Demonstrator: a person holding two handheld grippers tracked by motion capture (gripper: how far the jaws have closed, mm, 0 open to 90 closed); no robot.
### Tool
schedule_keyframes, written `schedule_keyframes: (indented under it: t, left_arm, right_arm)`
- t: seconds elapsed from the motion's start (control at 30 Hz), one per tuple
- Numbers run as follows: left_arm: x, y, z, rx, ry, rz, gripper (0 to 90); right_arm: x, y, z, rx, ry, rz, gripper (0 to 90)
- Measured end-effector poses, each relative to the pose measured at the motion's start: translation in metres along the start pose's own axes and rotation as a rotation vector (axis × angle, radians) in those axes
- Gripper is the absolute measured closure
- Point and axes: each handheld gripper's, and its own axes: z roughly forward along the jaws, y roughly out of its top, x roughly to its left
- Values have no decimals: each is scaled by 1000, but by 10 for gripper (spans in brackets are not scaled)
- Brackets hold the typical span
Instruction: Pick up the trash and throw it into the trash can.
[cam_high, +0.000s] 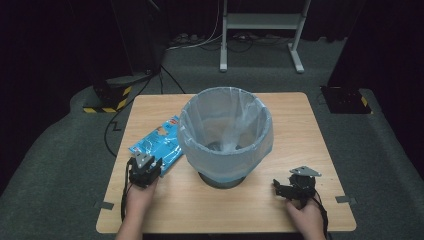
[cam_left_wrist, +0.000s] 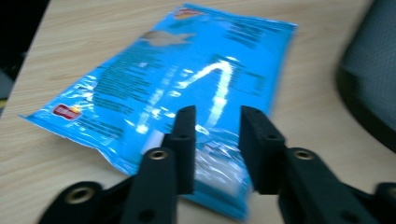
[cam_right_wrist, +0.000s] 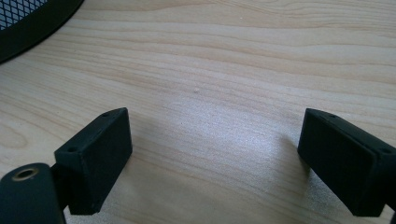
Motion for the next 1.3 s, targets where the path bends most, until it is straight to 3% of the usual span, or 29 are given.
schedule_keyframes:
  t: [0.03,0.07,0.1,0.17,0.3,0.37,0.47,0.63,0.73,0.8,0.9,1.03,1.13,1.23,1.3]
  left_arm:
    - [2,0,7,22,2,-13,595]
    - [5,-2,20,79,2,-12,590]
    - [5,-2,20,79,2,-12,589]
    - [1,-10,31,149,-5,25,617]
    - [0,-14,26,143,-39,11,667]
    - [-6,-19,17,147,-59,46,675]
    - [-11,-26,10,137,-73,58,687]
    - [-25,-48,-16,107,-107,82,690]
    - [-26,-52,-26,106,-117,79,677]
    - [-24,-53,-38,78,-117,79,638]
    - [-13,-50,-55,15,-77,72,625]
    - [18,-39,-60,-50,-18,3,601]
    - [40,-30,-48,-44,28,-29,526]
    - [56,-27,-30,-25,29,-63,434]
    - [62,-27,-17,11,1,-81,376]
  right_arm:
    - [0,0,0,0,0,0,97]
    - [0,0,0,0,-1,0,96]
    - [0,0,0,0,-1,0,96]
    - [0,0,0,-1,0,-1,98]
    - [0,0,0,-1,-3,-3,104]
    - [1,0,0,-1,-2,-2,105]
    - [1,0,-1,-1,-1,-4,107]
    - [1,0,-1,-1,-1,-4,109]
    - [1,0,-1,-2,-1,-4,110]
    - [0,0,0,-3,-1,-6,109]
    - [0,0,0,-2,-1,-6,110]
    - [0,0,0,-3,-1,-7,110]
    - [1,0,0,-3,-2,-5,110]
    - [1,0,0,-3,-2,-3,111]
    - [1,0,0,-3,-2,-5,110]
